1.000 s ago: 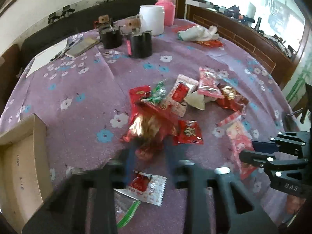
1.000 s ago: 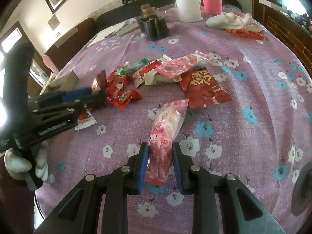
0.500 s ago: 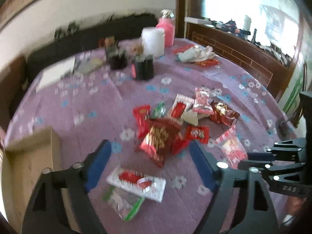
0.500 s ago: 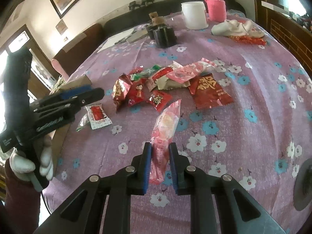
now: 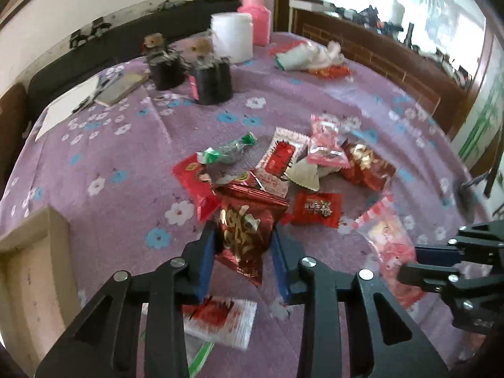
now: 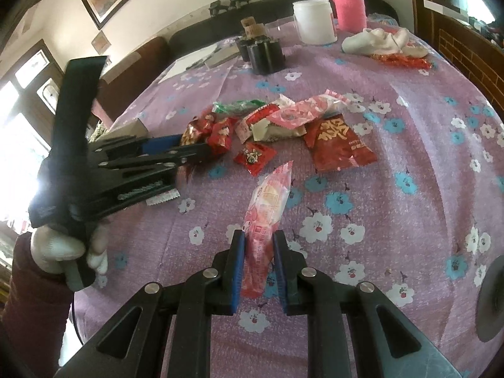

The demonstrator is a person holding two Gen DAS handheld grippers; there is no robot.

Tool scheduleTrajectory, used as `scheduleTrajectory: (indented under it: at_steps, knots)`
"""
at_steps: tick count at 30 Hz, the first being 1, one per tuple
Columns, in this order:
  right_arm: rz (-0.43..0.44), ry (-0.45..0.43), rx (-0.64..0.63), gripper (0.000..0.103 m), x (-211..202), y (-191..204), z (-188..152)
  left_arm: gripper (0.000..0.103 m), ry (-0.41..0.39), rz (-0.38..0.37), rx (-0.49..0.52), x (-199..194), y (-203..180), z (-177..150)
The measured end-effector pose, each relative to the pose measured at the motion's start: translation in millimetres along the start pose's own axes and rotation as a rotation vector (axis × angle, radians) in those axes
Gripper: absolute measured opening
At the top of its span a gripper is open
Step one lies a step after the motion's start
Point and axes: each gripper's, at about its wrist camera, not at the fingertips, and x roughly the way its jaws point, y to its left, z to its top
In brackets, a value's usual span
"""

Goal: Organize snacks
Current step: 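Carry the red bag with the left tool into the box while the right tool drops the pink bar there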

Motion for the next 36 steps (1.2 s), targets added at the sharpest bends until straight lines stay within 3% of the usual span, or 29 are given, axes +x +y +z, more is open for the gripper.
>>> scheduleTrajectory:
  at_steps: [7, 10, 19, 28, 36]
  knots:
    - [0.037, -0.04, -0.031, 0.018, -18.3, 16.9, 4.5, 0.031, -0.093, -0.059, -0.165, -67.7, 38.5, -18.1]
    - [0.06, -0.049, -0.062, 0.018, -23.5, 34.4, 10.6, 0.031, -0.121, -0.129, -0.275, -96.0, 74.5, -30.4]
    - [0.182, -0.006, -0.168, 0.018, 1.2, 116.4, 34.9, 0.031, -0.155, -0.233, -0.52, -119.0, 164.6, -69.8]
    - [0.299, 0.04, -0.246, 0.018, 57.6, 211.2, 76.7, 0.031, -0.117, -0.125, -0.686, -91.9, 237.2, -86.5]
    - [0.199, 0.066, -0.377, 0.018, 117.1, 269.8, 92.6, 0.031, -0.087, -0.057, -0.805, -66.5, 281.8, -98.3]
